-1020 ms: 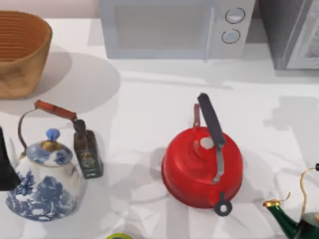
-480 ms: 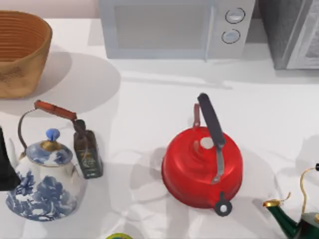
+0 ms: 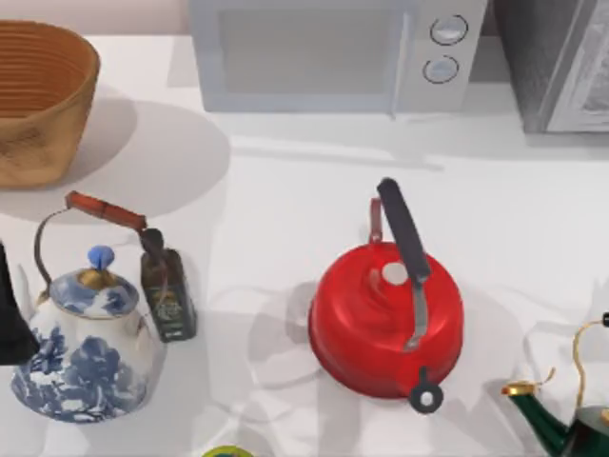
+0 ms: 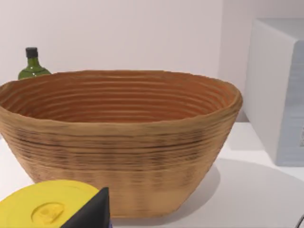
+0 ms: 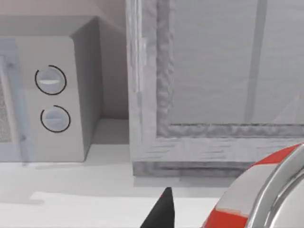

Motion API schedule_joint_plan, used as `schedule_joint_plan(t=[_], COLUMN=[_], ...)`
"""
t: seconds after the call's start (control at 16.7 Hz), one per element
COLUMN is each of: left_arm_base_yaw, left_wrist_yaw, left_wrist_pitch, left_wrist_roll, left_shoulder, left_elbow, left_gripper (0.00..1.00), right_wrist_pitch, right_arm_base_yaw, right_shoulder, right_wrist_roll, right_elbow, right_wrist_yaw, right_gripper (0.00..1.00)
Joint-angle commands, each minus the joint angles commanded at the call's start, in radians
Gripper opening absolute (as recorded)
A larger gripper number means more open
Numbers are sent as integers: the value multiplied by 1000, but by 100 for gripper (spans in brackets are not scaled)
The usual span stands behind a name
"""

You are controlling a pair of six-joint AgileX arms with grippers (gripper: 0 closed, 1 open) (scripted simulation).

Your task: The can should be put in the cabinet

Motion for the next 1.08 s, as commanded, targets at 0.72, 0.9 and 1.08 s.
schedule_joint_plan(t=[0.72,0.9,1.08], left_arm_base_yaw=[0,0,0], left_wrist_yaw=[0,0,0], left_wrist_pitch=[0,0,0], left_wrist_roll=[0,0,0], left_shoulder=[0,0,0], left_elbow=[0,0,0], left_gripper=[100,100,100], right_wrist_pitch=[-4,-25,-79], right_arm_base_yaw=[61,98,130], right_shoulder=[327,518,723], right_wrist_roll=[55,73,79], right_elbow=[384,682,1006], right_wrist_yaw=[83,118,148], right_gripper=[0,0,0])
